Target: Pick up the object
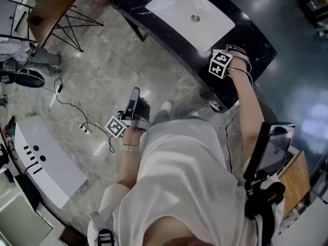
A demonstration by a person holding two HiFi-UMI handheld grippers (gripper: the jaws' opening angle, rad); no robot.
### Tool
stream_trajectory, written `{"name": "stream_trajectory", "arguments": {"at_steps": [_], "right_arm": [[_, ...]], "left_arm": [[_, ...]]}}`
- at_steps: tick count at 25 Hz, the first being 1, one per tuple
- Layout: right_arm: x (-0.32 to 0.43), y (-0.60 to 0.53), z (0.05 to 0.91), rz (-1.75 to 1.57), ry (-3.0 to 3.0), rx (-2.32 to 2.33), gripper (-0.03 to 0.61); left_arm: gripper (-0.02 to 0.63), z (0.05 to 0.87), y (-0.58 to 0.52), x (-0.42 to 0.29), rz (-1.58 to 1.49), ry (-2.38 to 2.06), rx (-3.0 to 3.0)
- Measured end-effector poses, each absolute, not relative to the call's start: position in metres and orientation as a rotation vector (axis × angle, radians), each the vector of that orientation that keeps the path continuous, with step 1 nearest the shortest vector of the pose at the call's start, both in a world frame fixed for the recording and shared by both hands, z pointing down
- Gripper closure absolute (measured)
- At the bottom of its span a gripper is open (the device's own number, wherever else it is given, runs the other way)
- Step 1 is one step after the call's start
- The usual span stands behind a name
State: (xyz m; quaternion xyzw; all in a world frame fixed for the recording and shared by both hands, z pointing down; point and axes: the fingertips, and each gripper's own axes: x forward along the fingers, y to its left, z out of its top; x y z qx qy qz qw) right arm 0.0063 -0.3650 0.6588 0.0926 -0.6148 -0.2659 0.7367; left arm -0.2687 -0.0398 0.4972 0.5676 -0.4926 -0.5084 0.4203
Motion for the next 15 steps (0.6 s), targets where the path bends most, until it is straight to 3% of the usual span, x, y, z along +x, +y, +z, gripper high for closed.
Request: {"name": "stream_trajectory", "arguments": {"at_steps": [15], "right_arm": [[0.015, -0.324, 0.609, -0.452, -1.612, 0.418, 0.367]], "left_arm": [[0.606, 0.49, -0.086, -0.237, -1.158, -1.032, 1.527]]}}
